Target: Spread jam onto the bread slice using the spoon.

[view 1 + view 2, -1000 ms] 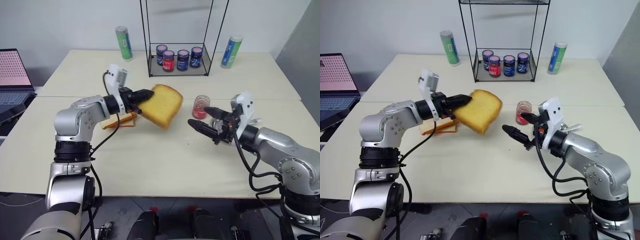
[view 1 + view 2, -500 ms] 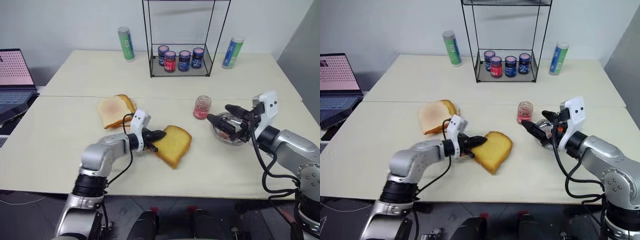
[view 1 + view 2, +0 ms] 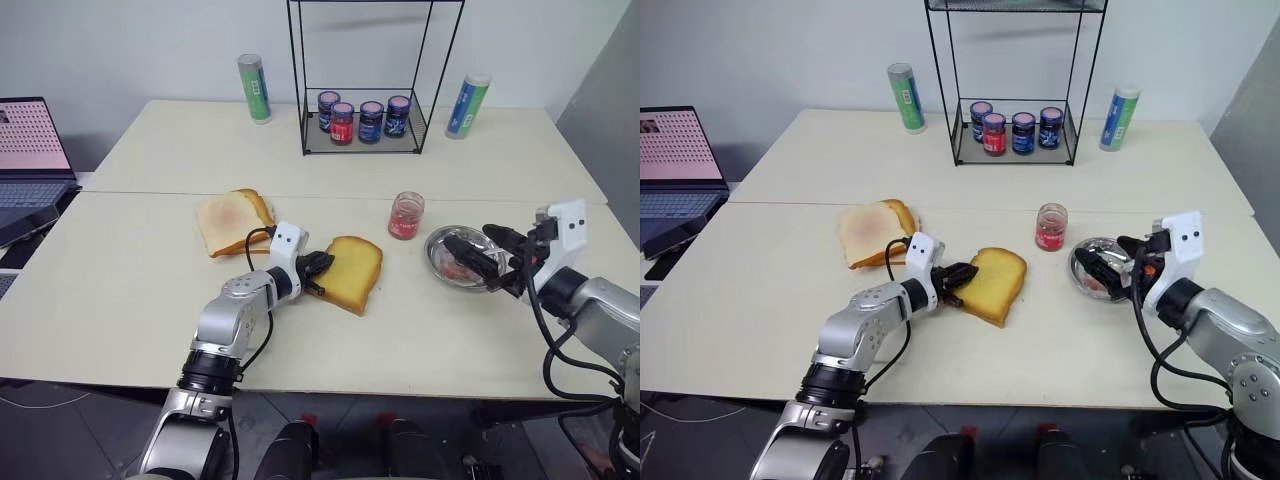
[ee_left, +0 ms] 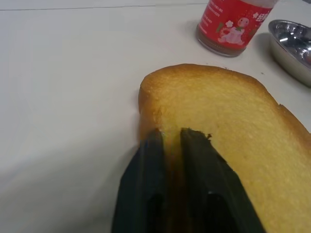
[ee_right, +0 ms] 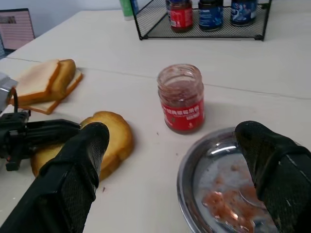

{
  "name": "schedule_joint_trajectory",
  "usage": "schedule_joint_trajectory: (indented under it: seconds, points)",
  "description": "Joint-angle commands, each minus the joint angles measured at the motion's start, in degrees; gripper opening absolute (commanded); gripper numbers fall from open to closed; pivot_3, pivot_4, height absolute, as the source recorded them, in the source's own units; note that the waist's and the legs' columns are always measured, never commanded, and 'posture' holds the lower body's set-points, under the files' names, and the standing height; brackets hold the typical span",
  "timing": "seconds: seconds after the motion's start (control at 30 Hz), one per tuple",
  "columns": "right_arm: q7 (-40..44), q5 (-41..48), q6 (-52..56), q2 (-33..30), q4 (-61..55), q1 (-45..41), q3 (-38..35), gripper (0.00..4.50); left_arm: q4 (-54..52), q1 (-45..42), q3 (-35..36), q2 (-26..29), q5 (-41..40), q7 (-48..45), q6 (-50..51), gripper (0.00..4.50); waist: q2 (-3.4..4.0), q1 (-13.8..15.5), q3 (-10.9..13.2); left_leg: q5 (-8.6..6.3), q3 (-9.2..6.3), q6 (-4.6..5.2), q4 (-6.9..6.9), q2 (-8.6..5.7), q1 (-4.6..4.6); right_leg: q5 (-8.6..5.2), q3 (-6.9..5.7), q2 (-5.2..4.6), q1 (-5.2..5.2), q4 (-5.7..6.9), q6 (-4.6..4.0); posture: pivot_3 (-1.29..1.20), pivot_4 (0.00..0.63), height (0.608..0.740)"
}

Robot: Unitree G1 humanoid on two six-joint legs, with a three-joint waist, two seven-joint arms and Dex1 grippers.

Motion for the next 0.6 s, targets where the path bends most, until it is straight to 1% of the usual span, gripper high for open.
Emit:
schedule_joint_trajectory:
  seconds: [0.03,0.13,0.23,0.27,0.33,0.4,0.43,0.47,0.6]
  points:
    - [0.2,-0.6,-2.1,-1.3,0.9,2.1,-5.0,4.50,-3.8,1.2,0.5,1.8,-0.7,-1.9,1.2,1.79,0.01,0.0,0.0,0.00,0.00,0.00,0.00,0.00,0.01,0.00,0.00,0.00,0.00,0.00,0.00,0.00,0.150,0.740]
    - [0.8,-1.6,-3.3,-1.9,3.5,4.6,-7.8,4.50,-5.6,1.9,0.7,2.4,-1.1,-2.2,2.1,2.47,0.00,0.0,0.0,0.00,0.00,0.00,-0.01,0.00,0.00,0.00,0.00,0.00,0.00,-0.01,0.00,0.00,0.150,0.740]
    - [-1.1,-3.3,-5.1,-0.3,7.7,5.0,-9.6,4.50,-6.2,1.8,1.0,2.9,-1.0,-1.9,2.5,3.13,0.00,0.0,0.0,-0.01,0.00,0.01,0.00,0.00,0.02,0.00,0.00,0.00,0.04,-0.01,0.00,0.00,0.150,0.740]
    - [-2.3,-3.7,-5.5,0.7,9.8,4.5,-10.2,4.50,-7.2,1.7,1.3,3.4,-1.4,-2.3,3.3,3.21,0.01,0.0,0.0,-0.01,0.00,0.01,0.00,0.00,0.03,0.00,0.00,0.00,0.04,0.00,0.00,0.00,0.150,0.740]
    - [-3.1,-3.3,-6.0,2.4,14.1,3.2,-11.0,4.50,-9.9,1.3,1.9,4.8,-2.2,-3.0,4.6,3.75,-0.02,-0.2,0.0,-0.01,0.00,0.01,-0.02,0.02,0.04,0.00,0.00,0.02,0.04,0.00,0.00,0.00,0.150,0.740]
    - [-3.5,-1.2,-5.5,4.0,17.8,1.3,-12.2,4.50,-13.0,1.0,2.1,6.7,-2.5,-4.3,5.0,4.17,0.03,-0.3,0.0,0.00,0.00,0.00,-0.02,0.04,0.04,0.00,0.01,0.06,0.04,0.00,0.00,0.00,0.150,0.740]
    - [-3.7,0.4,-5.1,4.8,20.4,-0.2,-13.1,4.50,-15.2,0.8,1.5,8.4,-2.5,-6.4,4.0,4.49,0.05,-0.4,0.0,0.00,0.03,0.00,-0.05,0.05,0.07,0.00,0.04,0.06,0.03,0.02,0.00,0.00,0.150,0.740]
    - [-3.5,1.2,-4.8,5.2,22.9,-1.4,-13.7,4.50,-17.3,0.7,1.0,9.7,-3.2,-8.8,2.6,4.49,0.09,-0.4,0.0,0.00,0.02,0.00,-0.06,0.06,0.08,0.00,0.04,0.08,0.02,0.01,0.00,0.00,0.150,0.740]
    - [-2.2,2.8,-4.5,6.1,29.4,-4.5,-13.7,4.50,-24.0,0.5,-0.9,13.9,-7.6,-18.1,2.0,4.49,0.14,-0.3,0.0,0.00,0.07,-0.01,-0.07,0.05,0.07,0.00,0.06,0.06,0.03,-0.01,-0.01,0.00,0.150,0.740]
